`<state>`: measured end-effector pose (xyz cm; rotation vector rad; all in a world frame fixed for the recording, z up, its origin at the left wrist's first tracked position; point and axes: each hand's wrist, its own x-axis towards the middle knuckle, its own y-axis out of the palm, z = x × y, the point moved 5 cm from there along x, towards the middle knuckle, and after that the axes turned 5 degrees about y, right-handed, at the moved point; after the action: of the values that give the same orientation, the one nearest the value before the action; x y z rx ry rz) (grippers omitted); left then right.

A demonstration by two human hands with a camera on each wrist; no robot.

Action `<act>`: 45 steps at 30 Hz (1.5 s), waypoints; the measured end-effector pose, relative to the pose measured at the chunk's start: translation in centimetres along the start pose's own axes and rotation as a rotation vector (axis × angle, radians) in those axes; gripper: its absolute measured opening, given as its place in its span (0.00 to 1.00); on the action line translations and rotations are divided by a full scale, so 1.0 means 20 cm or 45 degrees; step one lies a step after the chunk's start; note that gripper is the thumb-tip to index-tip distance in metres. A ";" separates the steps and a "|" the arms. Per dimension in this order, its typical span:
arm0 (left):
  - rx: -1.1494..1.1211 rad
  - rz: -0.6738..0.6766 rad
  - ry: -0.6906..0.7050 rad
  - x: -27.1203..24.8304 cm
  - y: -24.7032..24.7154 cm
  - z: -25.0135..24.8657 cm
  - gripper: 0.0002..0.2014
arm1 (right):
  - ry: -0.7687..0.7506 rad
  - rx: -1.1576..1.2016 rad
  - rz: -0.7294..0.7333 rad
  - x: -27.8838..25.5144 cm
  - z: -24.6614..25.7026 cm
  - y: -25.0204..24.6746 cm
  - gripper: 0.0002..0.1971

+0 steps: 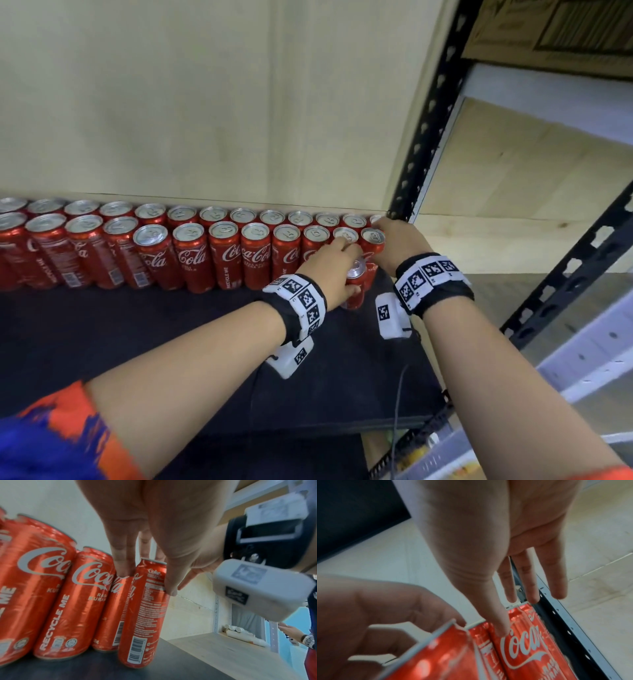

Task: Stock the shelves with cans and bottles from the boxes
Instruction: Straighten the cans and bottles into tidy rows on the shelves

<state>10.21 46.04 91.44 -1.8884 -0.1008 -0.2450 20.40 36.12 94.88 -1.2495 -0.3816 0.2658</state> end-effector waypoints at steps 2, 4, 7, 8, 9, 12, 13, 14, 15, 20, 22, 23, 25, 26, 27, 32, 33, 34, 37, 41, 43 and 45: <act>-0.073 0.031 -0.025 -0.02 -0.01 0.02 0.34 | -0.018 0.010 0.013 0.01 0.02 0.01 0.16; -0.091 0.050 -0.051 -0.02 -0.02 0.04 0.35 | -0.012 0.025 0.014 0.02 0.02 0.02 0.19; -0.112 0.067 -0.072 -0.03 -0.04 0.05 0.34 | 0.007 0.012 -0.008 0.02 0.02 0.02 0.31; -0.120 0.069 -0.075 -0.04 -0.04 0.06 0.33 | 0.022 0.004 -0.004 0.02 0.02 0.03 0.33; -0.124 0.071 -0.082 -0.04 -0.05 0.06 0.32 | 0.035 0.006 -0.009 0.02 0.01 0.03 0.34; -0.109 0.101 -0.081 -0.05 -0.09 0.08 0.29 | 0.084 0.002 -0.004 0.01 0.00 0.02 0.33; -0.096 0.125 -0.076 -0.05 -0.10 0.09 0.28 | 0.094 -0.008 0.010 0.00 0.00 0.03 0.31; -0.086 0.148 -0.066 -0.05 -0.11 0.10 0.28 | 0.103 -0.017 0.027 0.00 -0.01 0.03 0.29; -0.083 0.164 -0.058 -0.05 -0.12 0.11 0.27 | 0.108 -0.014 0.041 -0.01 -0.01 0.04 0.28; -0.125 0.216 -0.026 -0.06 -0.18 0.16 0.26 | 0.098 0.024 0.044 -0.09 0.00 0.07 0.24; -0.118 0.241 0.003 -0.05 -0.21 0.15 0.26 | 0.116 0.011 0.052 -0.13 0.01 0.05 0.23; -0.114 0.243 0.026 -0.05 -0.22 0.14 0.26 | 0.130 0.007 0.058 -0.16 0.01 0.03 0.24; -0.080 0.229 0.088 -0.05 -0.25 0.12 0.24 | 0.163 -0.005 0.061 -0.22 0.00 -0.01 0.26; -0.067 0.229 0.116 -0.05 -0.26 0.10 0.24 | 0.176 -0.017 0.062 -0.25 0.00 -0.03 0.27; -0.065 0.236 0.142 -0.05 -0.27 0.09 0.23 | 0.187 -0.034 0.067 -0.29 -0.01 -0.05 0.28; -0.133 0.284 0.252 -0.08 -0.29 0.00 0.26 | 0.268 -0.082 0.110 -0.47 -0.02 -0.13 0.30; -0.150 0.293 0.274 -0.09 -0.29 -0.02 0.27 | 0.285 -0.090 0.120 -0.51 -0.02 -0.14 0.30; -0.162 0.305 0.294 -0.10 -0.28 -0.03 0.28 | 0.297 -0.100 0.131 -0.54 -0.02 -0.15 0.31; -0.206 0.364 0.369 -0.14 -0.26 -0.09 0.29 | 0.345 -0.130 0.163 -0.64 -0.01 -0.15 0.32; -0.213 0.412 0.462 -0.18 -0.21 -0.15 0.32 | 0.394 -0.196 0.189 -0.75 -0.01 -0.15 0.33; -0.203 0.425 0.509 -0.19 -0.18 -0.19 0.32 | 0.411 -0.228 0.207 -0.79 -0.01 -0.15 0.34; -0.208 0.431 0.539 -0.20 -0.15 -0.21 0.33 | 0.431 -0.219 0.209 -0.83 -0.01 -0.15 0.34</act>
<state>5.15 43.19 94.57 -1.9377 0.5349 -0.4221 5.36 28.33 95.41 -1.4685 -0.0098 0.1582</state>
